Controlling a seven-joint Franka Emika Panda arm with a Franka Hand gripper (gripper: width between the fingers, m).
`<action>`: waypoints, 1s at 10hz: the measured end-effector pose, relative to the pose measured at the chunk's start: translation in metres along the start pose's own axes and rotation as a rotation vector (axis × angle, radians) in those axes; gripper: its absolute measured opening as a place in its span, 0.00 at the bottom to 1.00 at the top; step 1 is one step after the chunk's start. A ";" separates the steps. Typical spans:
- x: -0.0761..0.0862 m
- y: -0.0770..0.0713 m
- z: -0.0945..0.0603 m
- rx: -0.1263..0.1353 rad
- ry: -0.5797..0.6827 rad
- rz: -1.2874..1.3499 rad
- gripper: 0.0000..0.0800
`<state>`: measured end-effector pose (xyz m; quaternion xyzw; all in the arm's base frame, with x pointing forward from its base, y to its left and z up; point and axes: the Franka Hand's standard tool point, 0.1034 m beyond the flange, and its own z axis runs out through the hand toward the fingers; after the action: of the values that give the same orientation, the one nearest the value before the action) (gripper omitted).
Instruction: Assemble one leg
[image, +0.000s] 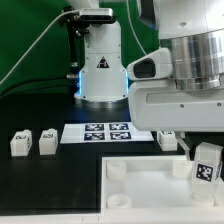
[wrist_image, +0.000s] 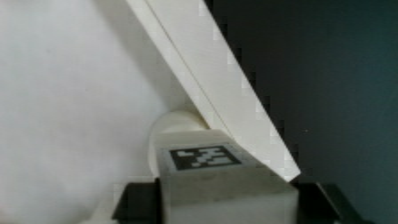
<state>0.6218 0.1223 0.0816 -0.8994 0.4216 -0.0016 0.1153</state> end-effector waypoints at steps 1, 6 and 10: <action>0.002 0.001 0.000 0.029 -0.001 0.158 0.40; 0.005 0.002 0.001 0.101 -0.023 0.571 0.40; -0.005 0.007 0.002 -0.012 -0.072 0.247 0.72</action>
Offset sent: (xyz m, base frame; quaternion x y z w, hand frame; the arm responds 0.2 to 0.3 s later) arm -0.0017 -0.0047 -0.0060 0.0534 -0.0177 0.3001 0.9523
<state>0.6138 0.1226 0.0784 -0.8409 0.5246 0.0472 0.1243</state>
